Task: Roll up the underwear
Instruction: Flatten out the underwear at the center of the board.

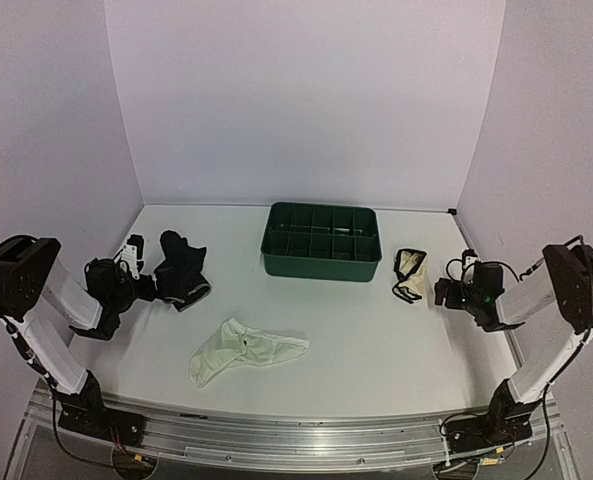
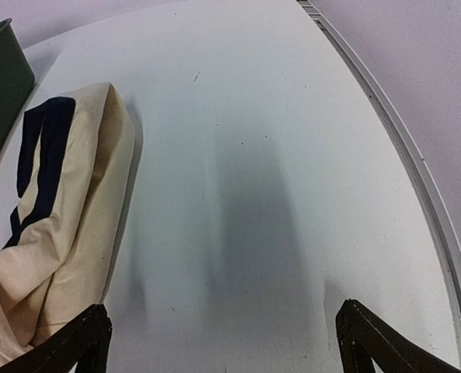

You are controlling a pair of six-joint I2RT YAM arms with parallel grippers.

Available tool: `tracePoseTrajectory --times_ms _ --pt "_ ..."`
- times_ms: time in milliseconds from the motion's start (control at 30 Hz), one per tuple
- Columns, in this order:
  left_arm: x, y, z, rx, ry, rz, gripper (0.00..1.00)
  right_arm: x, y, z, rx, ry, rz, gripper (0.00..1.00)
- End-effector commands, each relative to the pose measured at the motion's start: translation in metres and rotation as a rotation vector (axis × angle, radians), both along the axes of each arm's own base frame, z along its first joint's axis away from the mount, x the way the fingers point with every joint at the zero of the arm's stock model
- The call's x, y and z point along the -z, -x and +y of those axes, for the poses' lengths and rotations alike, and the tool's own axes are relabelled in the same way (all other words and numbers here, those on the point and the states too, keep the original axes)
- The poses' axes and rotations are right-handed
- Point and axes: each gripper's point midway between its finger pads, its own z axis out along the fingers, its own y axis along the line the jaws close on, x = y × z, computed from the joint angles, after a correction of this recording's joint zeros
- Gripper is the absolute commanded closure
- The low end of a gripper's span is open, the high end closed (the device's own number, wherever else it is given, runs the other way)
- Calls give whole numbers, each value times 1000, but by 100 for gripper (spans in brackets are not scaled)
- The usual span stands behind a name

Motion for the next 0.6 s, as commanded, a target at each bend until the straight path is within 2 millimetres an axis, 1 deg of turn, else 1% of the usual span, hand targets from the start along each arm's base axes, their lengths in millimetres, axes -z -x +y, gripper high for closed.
tracePoseTrajectory --times_ms 0,67,133,200,233,267,300,333,367,400,433,500,533,567 --pt "-12 -7 1 -12 3 -40 0 -50 -6 -8 50 3 -90 2" --pt "-12 -7 0 -11 3 -38 0 -66 0 -8 55 -5 -101 2" --pt "-13 -6 1 -15 6 -43 0 -89 4 -6 50 -27 -114 2" --pt "-28 -7 -2 1 5 -71 0 -98 12 -1 41 -65 -53 2" --pt "-33 -9 -6 30 1 -56 0 -108 14 3 35 -91 -33 2" --pt "-42 -11 -16 91 -17 -36 0 -119 16 6 34 -127 -17 4" --pt "-44 -8 -25 159 -30 5 0 -134 16 11 24 -160 -16 5" --pt "-52 -8 -29 185 -26 33 0 -145 19 17 14 -207 1 8" --pt "-63 -10 -27 161 -1 44 0 -157 21 26 -8 -263 16 10" --pt "-72 -10 -25 138 22 43 0 -163 26 33 -18 -312 50 11" --pt "-82 -5 -29 165 31 32 0 -175 27 41 -30 -358 54 12" --pt "-94 9 -51 300 31 40 0 -182 35 58 -46 -398 109 12" --pt "-96 11 -60 324 47 73 0 -185 37 73 -70 -390 133 12" --pt "-95 13 -67 335 59 114 0 -183 40 85 -80 -366 165 13"
